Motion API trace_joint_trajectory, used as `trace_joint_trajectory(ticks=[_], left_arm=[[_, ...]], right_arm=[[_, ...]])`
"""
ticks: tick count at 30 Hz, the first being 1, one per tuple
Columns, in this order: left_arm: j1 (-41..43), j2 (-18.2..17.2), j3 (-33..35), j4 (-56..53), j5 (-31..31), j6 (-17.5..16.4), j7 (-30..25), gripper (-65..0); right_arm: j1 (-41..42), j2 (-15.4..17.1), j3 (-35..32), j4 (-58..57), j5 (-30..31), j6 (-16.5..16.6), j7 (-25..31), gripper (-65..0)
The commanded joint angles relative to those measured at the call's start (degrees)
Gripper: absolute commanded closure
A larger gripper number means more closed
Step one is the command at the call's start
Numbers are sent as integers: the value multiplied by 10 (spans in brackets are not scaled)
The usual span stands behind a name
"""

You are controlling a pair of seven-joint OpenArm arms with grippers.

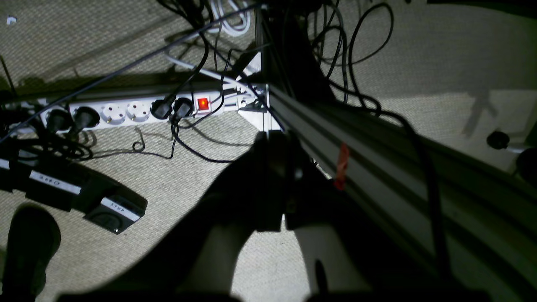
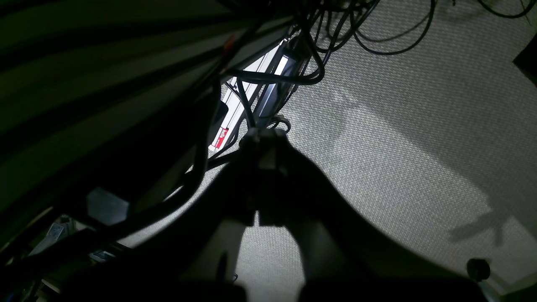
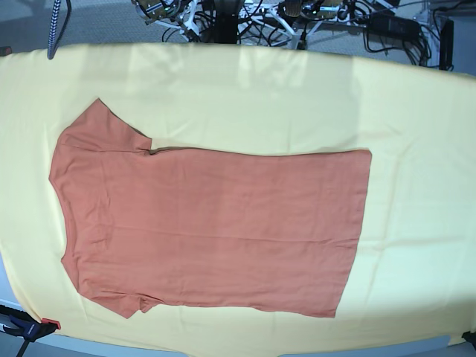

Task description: Fold the T-shirt properly

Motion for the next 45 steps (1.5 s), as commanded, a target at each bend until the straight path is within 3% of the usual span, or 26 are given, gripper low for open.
trace_joint_trajectory(ticks=[1, 23, 25, 27, 29, 33, 38, 42, 45], left_arm=[[0, 0, 2, 5, -3, -4, -8, 0], [0, 0, 2, 14, -3, -4, -7, 0], [0, 0, 2, 18, 1, -4, 19, 0], [7, 0, 2, 30, 28, -9, 57, 0], [24, -2, 2, 55, 56, -24, 79, 0], [86, -16, 3, 125, 63, -23, 83, 0], [177, -44, 3, 240, 41, -23, 92, 0], [256, -72, 3, 353, 8, -24, 143, 0], [321, -101, 3, 453, 5, -23, 160, 0]], right_arm=[[-2, 1, 2, 5, 0, 2, 2, 0], [-2, 1, 2, 20, 0, 5, 2, 0], [-2, 2, 2, 33, 0, 17, -8, 0], [-12, 2, 2, 55, 2, 34, -55, 0], [-33, 3, 2, 87, 2, 33, -84, 0], [-95, 15, 1, 162, 2, 34, -84, 0], [-176, 29, 2, 260, 2, 76, -95, 0], [-239, 32, 2, 341, 10, 75, -150, 0], [-291, 45, 2, 415, 55, 73, -195, 0]])
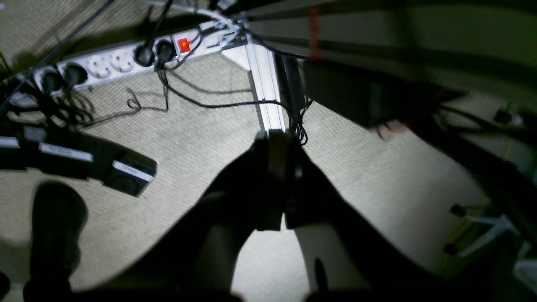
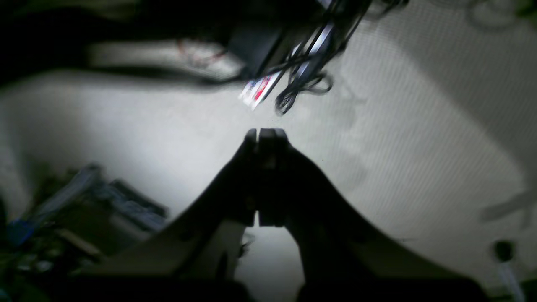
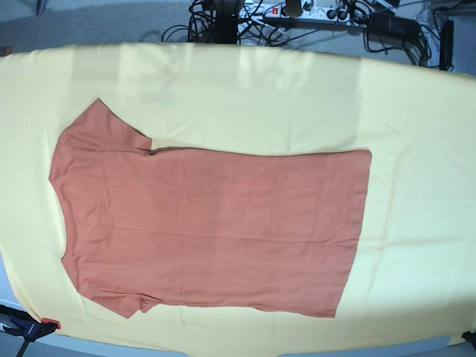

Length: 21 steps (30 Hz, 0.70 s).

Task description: Fold the T-shirt properly

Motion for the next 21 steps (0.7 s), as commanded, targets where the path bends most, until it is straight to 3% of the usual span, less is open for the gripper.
trace_joint_trajectory(ticks=[1, 6, 8, 11, 14, 21], left_arm=[[31, -15, 0, 34, -1, -3, 1, 0], [128, -73, -1, 202, 14, 0, 10, 0], [161, -93, -1, 263, 32, 20, 14, 0], [202, -121, -3, 345, 69, 47, 15, 0], [233, -139, -27, 420, 88, 53, 17, 0], [250, -142, -122, 559, 87, 53, 20, 0]], right_arm=[[-26, 10, 2, 28, 13, 4, -2, 0], [-128, 61, 2, 183, 23, 2, -2, 0], [-171, 86, 2, 252, 22, -18, -2, 0], [-232, 121, 2, 355, -10, -61, -3, 0], [-284, 149, 2, 452, -83, -120, -3, 0], [-308, 197, 2, 597, -223, -254, -20, 0]])
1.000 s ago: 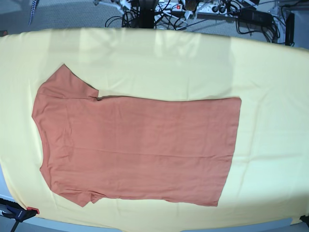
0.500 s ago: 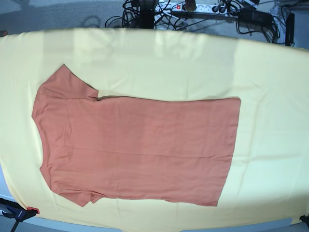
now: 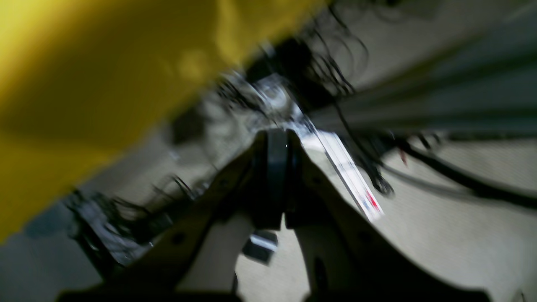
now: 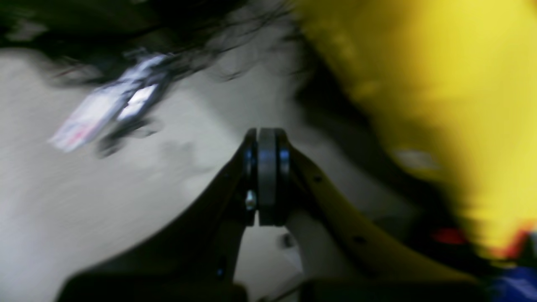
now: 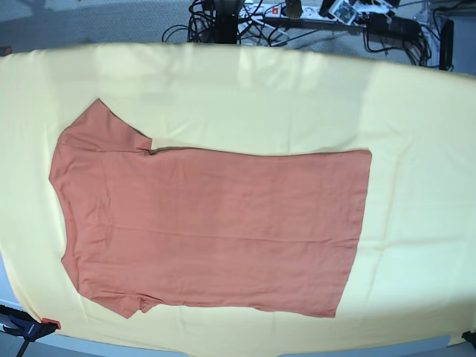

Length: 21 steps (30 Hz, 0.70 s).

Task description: Fold the T-shirt properly

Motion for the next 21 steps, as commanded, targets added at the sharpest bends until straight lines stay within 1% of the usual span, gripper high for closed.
trace_joint_trajectory(ticks=[1, 3, 6, 8, 10, 12, 14, 17, 19, 21], left_arm=[[9, -2, -11, 25, -3, -1, -10, 0], [7, -4, -34, 58, -3, -1, -11, 0], [-3, -14, -61, 100, -3, -2, -15, 0], [-21, -30, -71, 109, -3, -1, -16, 0], [-42, -49, -71, 105, 1, -1, -16, 0], [-65, -67, -71, 97, 9, -4, -19, 0], [-94, -87, -71, 92, 24, -3, -19, 0], [-131, -114, -71, 89, 38, -3, -19, 0], [-155, -130, -71, 79, 44, -9, -20, 0], [-181, -146, -71, 55, 51, -34, -43, 0]], right_arm=[[-10, 6, -1, 21, -19, -16, 5, 0], [-4, 14, -1, 43, -63, -40, 5, 0], [24, 32, -1, 63, -108, -49, 5, 0], [55, 45, -1, 65, -116, -58, 6, 0], [85, 59, -1, 65, -115, -56, 5, 0], [122, 71, -1, 65, -115, -39, 9, 0], [167, 74, -1, 65, -112, -23, 10, 0], [236, 74, -1, 64, -74, -2, 10, 0], [269, 74, -1, 64, -37, 26, 18, 0], [297, 74, -1, 62, -5, 63, 29, 0]])
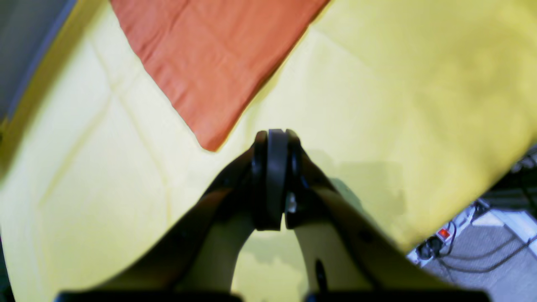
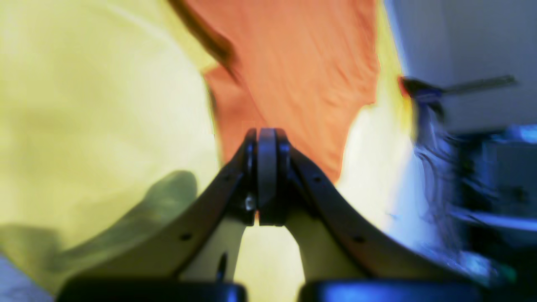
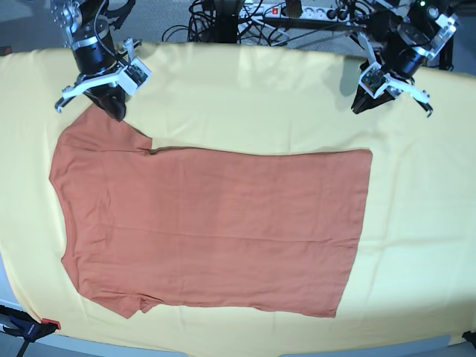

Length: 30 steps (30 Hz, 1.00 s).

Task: Fold the T-shirt properly
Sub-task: 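Move both grippers down to the shirt's shoulder corners and grasp them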

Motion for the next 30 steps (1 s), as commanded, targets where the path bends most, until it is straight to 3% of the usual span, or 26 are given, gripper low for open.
trace_joint_trajectory(ticks=[1, 4, 7, 9, 12, 14, 19, 25, 30], left_arm=[[-13, -18, -3, -8, 0, -10, -27, 0], [-56, -53, -2, -68, 3, -88, -87, 0], [-105, -87, -2, -137, 3, -131, -144, -2], [-140, -110, 7, -181, 3, -148, -181, -143], [-194, -139, 49, -231, 3, -150, -195, -327], [-237, -152, 94, -254, 16, -147, -195, -356], [-358, -159, 221, -290, 76, -123, -195, -356], [-495, -151, 380, -353, 167, -84, -193, -356], [-572, -129, 458, -392, 170, -85, -188, -356]], right_arm=[[12, 5, 3, 4, 3, 2, 16, 0], [31, 5, 3, -23, 12, 27, 22, 0], [47, 5, 3, -64, 12, 26, 31, 0], [53, 5, 3, -86, 12, 24, 35, -100], [56, 5, 3, -103, 30, 19, 37, -276], [56, 5, 3, -104, 36, 10, 37, -321], [56, 5, 3, -104, 35, -21, 28, -321], [56, 5, 3, -105, 18, 0, -15, -321], [56, 5, 7, -107, 18, 1, -18, -321]])
